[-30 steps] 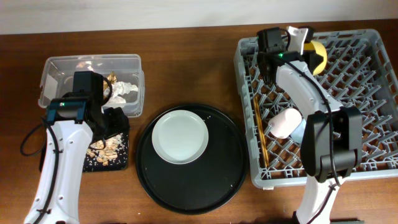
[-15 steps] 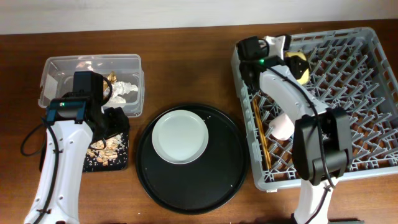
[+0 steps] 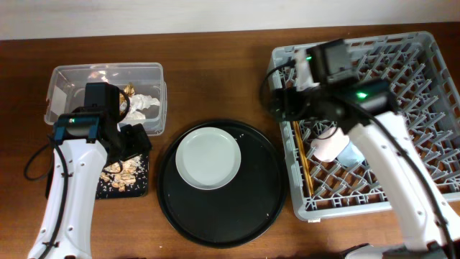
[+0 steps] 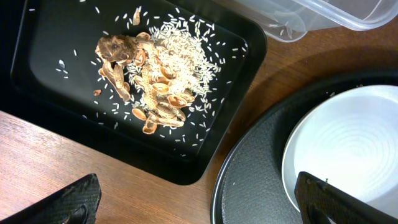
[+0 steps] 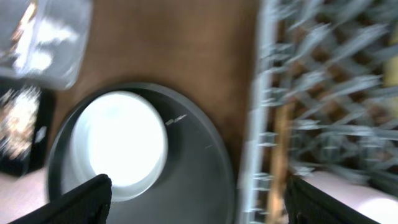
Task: Sort waste into correct bins and load items into the dishwasher rack
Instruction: 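Grasp the white plate with right gripper and stand it in rack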
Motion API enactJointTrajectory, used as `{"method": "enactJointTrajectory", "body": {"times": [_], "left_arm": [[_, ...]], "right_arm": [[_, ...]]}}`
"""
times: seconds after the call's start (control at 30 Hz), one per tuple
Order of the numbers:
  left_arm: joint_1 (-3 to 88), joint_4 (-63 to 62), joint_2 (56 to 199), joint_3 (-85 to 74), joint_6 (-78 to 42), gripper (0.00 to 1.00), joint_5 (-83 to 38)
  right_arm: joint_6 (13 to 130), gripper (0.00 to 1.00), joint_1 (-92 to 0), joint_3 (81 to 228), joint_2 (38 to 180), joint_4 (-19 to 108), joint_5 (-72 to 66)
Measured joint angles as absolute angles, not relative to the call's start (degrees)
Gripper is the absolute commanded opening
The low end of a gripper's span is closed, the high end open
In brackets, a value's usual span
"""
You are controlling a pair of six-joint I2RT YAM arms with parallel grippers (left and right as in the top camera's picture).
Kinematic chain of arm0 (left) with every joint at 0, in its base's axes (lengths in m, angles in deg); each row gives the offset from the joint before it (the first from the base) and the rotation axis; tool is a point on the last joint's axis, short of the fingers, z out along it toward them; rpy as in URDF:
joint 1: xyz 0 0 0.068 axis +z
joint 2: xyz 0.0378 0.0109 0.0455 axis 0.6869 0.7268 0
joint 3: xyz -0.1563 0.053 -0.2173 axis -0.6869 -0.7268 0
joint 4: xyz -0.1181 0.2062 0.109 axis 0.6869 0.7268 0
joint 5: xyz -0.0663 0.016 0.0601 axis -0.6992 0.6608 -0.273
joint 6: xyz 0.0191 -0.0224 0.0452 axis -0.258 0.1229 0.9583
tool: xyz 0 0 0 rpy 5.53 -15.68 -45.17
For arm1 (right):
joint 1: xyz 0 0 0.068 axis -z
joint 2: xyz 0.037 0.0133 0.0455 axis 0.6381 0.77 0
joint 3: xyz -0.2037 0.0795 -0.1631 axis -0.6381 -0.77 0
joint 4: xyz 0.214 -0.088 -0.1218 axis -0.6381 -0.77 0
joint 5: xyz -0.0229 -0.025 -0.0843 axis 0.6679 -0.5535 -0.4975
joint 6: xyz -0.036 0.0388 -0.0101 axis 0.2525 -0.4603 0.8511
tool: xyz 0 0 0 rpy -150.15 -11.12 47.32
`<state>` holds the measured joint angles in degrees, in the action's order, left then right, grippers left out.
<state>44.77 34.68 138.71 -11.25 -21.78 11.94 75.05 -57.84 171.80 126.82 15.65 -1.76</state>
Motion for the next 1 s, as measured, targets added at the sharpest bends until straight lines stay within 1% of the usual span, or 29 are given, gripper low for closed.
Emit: {"method": "enactJointTrajectory", "body": {"times": [0.07, 0.17, 0.27, 0.43, 0.53, 0.6, 0.67, 0.7, 0.73, 0.93, 1.0], "left_arm": [[44.77, 34.81, 138.74, -11.25, -21.78, 0.99, 11.94], [44.77, 34.86, 138.71, -11.25, -21.78, 0.99, 11.94], [44.77, 35.05, 138.71, -11.25, -21.78, 0.99, 11.94], [44.77, 35.29, 138.71, -11.25, -21.78, 0.99, 11.92], [44.77, 35.27, 138.74, -11.25, -21.76, 0.99, 11.92], [44.77, 35.27, 138.71, -11.25, -21.78, 0.99, 11.94], [44.77, 35.27, 138.71, -11.25, -21.78, 0.99, 11.92], [44.77, 35.27, 138.71, -11.25, -21.78, 0.99, 11.92], [44.77, 35.29, 138.71, -11.25, -21.76, 0.99, 11.92], [44.77, 35.29, 138.74, -11.25, -21.76, 0.99, 11.92], [44.77, 35.27, 138.71, -11.25, -21.76, 0.99, 11.92]], "right_arm": [[74.89, 0.88, -61.47, 169.55, 130.77, 15.61, 1.85], [72.91, 0.80, -66.89, 168.20, 139.06, 15.65, 3.53], [69.78, 0.70, -70.13, 167.65, 148.00, 16.11, 4.16], [65.28, 0.42, -71.55, 167.58, 158.12, 19.89, 4.38], [60.84, 0.30, -71.90, 167.32, 158.69, 20.24, 1.41], [59.22, 0.29, -71.92, 166.71, 158.79, 20.38, 0.10], [58.52, 0.15, -71.96, 166.42, 158.90, 20.22, 0.08], [58.44, 0.06, -71.96, 166.42, 158.90, 20.24, 0.06], [58.39, 0.04, -71.99, 166.40, 158.93, 20.11, 0.03], [58.85, 0.04, -71.90, 166.42, 157.88, 19.26, 0.03], [59.40, 0.04, -71.18, 166.42, 153.51, 16.48, -2.70]]}}
